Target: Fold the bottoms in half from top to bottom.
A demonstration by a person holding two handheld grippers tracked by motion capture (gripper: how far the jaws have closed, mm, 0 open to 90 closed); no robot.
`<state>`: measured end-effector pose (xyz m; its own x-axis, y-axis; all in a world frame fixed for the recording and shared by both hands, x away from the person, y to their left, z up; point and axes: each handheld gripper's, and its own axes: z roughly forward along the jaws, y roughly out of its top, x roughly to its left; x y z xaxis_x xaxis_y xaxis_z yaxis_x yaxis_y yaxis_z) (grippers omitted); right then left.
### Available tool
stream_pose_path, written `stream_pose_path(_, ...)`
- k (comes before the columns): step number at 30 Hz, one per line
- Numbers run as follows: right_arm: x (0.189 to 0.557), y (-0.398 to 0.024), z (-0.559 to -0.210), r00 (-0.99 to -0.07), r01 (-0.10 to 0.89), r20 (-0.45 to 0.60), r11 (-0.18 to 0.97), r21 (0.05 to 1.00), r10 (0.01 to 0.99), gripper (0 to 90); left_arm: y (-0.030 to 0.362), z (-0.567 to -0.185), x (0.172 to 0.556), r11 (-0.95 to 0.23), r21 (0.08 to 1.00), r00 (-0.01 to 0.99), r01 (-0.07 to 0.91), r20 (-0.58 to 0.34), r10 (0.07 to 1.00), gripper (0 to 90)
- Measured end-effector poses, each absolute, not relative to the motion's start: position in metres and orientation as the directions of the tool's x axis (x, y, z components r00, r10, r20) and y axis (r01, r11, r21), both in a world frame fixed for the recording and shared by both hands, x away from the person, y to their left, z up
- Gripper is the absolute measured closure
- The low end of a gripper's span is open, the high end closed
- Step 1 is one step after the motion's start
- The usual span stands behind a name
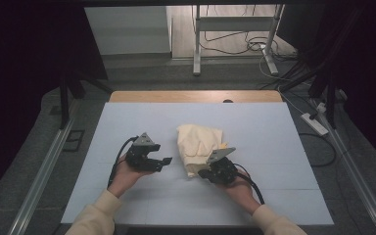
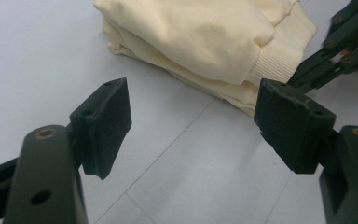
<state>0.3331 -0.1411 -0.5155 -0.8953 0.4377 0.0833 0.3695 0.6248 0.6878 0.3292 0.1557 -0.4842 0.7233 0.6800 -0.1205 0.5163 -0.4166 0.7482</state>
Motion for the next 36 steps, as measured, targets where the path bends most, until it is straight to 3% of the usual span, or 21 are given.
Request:
stream_pose_path(18,0.329,-0.19,-0.501,-0.868,0.402,0.098,0.572,0.715,0.487,88.5,0.169,-0.49,0.305,-0.393,0.758,0.703,0.52,-0.119,0.701,26.9)
stream_pose_path(20,0.328,-0.196,-0.5,-0.861,0.411,0.102,0.563,0.717,0.499,82.5,0.172,-0.491,0.3,-0.388,0.76,0.7,0.522,-0.121,0.704,26.9)
stream_pose_path(24,0.325,-0.208,-0.499,-0.842,0.425,0.09,0.55,0.719,0.533,59.3,0.181,-0.492,0.289,-0.378,0.765,0.685,0.522,-0.112,0.72,26.8)
stream_pose_path(27,0.323,-0.217,-0.496,-0.837,0.426,0.083,0.55,0.718,0.54,48.6,0.187,-0.492,0.28,-0.377,0.767,0.675,0.52,-0.098,0.731,26.3)
stream_pose_path(36,0.315,-0.253,-0.488,-0.805,0.427,0.058,0.509,0.748,0.59,37.7,0.203,-0.498,0.263,-0.364,0.765,0.657,0.532,-0.101,0.747,26.1)
